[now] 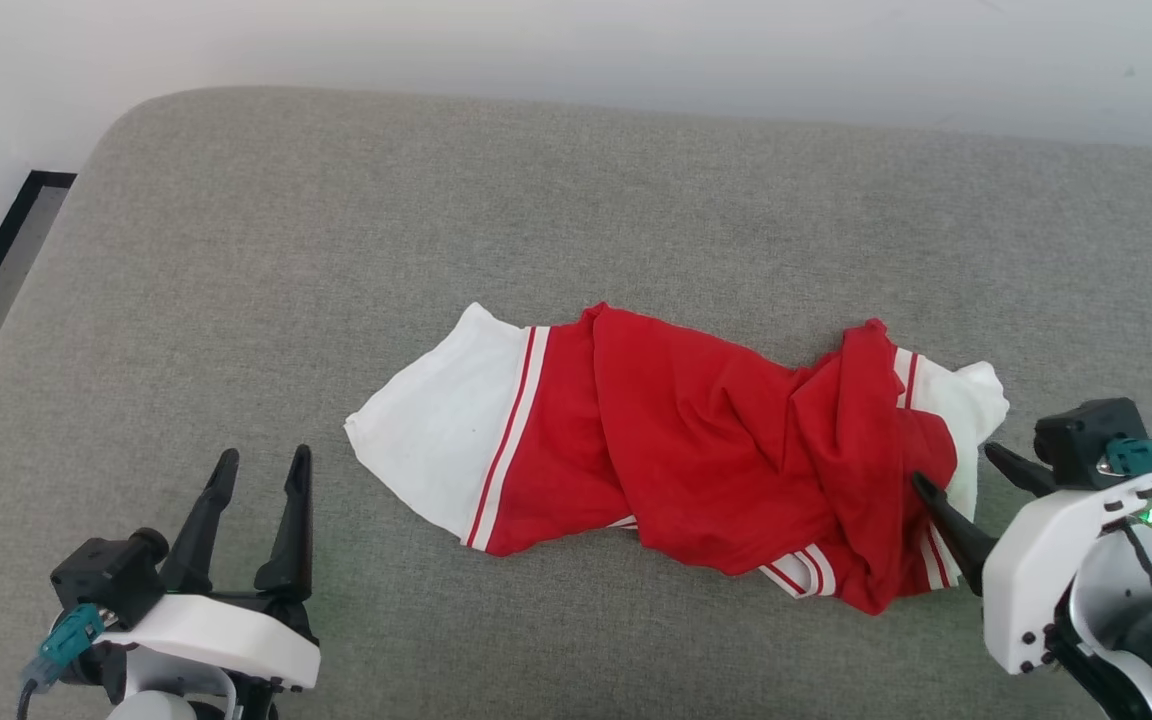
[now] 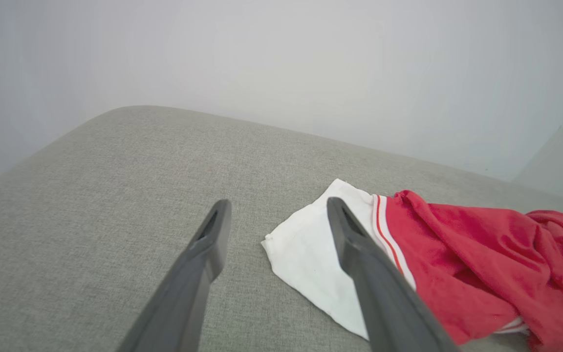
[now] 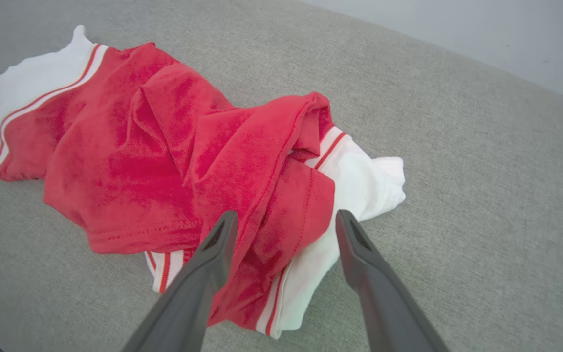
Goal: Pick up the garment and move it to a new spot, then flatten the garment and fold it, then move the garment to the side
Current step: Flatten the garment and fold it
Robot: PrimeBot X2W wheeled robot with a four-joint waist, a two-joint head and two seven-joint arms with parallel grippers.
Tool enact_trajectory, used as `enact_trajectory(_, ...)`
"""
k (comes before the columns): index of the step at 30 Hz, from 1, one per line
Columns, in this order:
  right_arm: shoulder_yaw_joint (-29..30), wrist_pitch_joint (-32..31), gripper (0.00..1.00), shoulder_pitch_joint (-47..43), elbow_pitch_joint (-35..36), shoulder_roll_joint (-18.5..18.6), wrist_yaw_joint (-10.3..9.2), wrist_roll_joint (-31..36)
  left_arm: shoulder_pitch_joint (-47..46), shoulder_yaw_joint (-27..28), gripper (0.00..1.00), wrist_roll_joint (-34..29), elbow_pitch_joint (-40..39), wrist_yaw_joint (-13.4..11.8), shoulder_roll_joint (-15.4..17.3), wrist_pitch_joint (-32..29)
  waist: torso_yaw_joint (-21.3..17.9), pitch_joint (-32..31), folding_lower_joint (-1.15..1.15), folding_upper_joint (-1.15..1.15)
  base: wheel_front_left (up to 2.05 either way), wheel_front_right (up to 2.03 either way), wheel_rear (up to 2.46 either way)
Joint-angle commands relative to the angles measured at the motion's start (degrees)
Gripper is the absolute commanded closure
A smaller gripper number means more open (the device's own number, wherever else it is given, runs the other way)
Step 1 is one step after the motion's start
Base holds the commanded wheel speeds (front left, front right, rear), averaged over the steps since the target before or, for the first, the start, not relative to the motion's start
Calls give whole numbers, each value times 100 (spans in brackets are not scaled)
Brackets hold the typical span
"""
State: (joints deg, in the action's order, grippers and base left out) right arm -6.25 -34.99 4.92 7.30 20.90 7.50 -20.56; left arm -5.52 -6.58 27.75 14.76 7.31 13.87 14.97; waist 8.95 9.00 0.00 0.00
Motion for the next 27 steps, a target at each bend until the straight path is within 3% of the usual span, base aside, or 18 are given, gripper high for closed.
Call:
enact_trajectory(1,-10,34,0,-32,119,-62,-1,66,66,-13,0,45,-18,15,19,30,-2,12,0,0,0,0,0)
enact_trajectory(6,-156,-99,0,292,-2,-162,-1,137,-100,-192,0,106,-9,15,20,30,150,128,0,0,0,0,0)
enact_trajectory(12,-522,-202,0,877,-933,-122,-1,59,-239,-330,0,189,70,15,3,30,403,249,0,0,0,0,0)
enact_trajectory(14,-646,-240,98,1048,-1259,-49,-1,31,-282,-376,0,220,93,15,-11,30,504,286,0,0,0,0,0)
enact_trajectory(18,-792,-306,100,1346,-1512,-3,-1,-93,-263,-394,0,237,99,16,-18,30,632,328,0,0,0,0,0)
enact_trajectory(27,-702,-710,100,1987,-1306,145,-1,-309,-259,-385,0,195,47,16,-97,30,802,412,0,0,0,0,0)
